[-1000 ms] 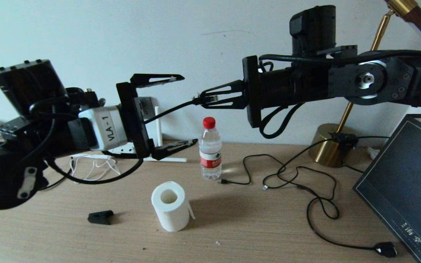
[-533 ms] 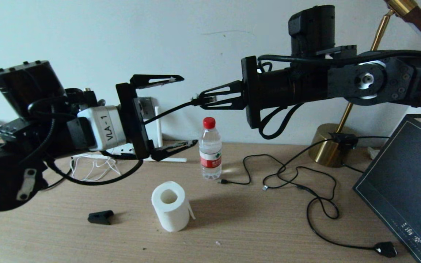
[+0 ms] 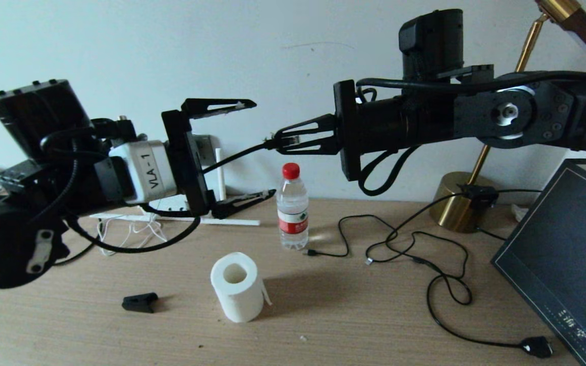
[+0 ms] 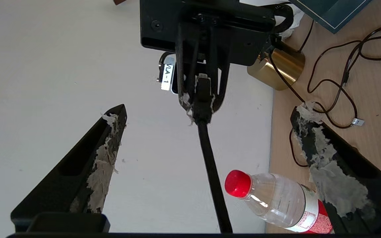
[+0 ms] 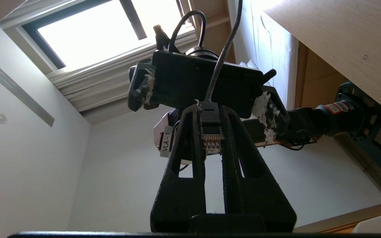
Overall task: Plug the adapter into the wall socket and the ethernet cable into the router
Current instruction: Hand it to the other hand
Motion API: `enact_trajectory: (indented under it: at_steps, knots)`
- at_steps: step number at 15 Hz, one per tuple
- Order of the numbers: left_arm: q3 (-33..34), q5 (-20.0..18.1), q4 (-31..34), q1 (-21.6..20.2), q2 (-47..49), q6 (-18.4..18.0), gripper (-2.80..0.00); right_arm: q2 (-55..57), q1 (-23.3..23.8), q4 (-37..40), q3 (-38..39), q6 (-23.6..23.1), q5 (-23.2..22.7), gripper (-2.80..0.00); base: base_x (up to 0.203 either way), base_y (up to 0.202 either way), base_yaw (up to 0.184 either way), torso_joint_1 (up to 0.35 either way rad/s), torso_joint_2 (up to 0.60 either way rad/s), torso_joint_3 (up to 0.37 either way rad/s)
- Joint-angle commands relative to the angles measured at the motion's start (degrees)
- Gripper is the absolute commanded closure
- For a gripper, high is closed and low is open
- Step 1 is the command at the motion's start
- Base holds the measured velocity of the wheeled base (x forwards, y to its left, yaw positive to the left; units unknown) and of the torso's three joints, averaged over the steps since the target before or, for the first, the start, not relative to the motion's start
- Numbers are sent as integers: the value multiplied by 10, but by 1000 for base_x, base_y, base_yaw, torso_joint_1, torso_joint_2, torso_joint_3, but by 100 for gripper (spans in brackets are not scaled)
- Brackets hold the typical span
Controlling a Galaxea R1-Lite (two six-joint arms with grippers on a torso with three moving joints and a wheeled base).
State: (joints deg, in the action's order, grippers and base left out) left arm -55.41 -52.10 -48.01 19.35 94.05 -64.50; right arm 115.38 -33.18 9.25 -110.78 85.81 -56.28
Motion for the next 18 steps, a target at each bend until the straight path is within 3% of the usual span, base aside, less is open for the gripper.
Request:
enact_trajectory:
  at_steps: [1, 4, 5, 18]
  knots:
    - [-2, -3, -2, -1, 4, -4, -280, 0, -2, 1, 1, 5, -3, 0, 0, 0, 0, 0, 0, 0]
    - [-2, -3, -2, -1, 4, -4, -280, 1, -4, 1, 3, 5, -3, 0, 0, 0, 0, 0, 0, 0]
    - [-2, -2, -2, 0, 4, -3, 0, 2, -7, 1, 4, 3, -3, 0, 0, 0, 0, 0, 0, 0]
    - [5, -2, -7, 0, 8, 4, 0, 7, -20, 1, 5, 4, -1, 0, 0, 0, 0, 0, 0, 0]
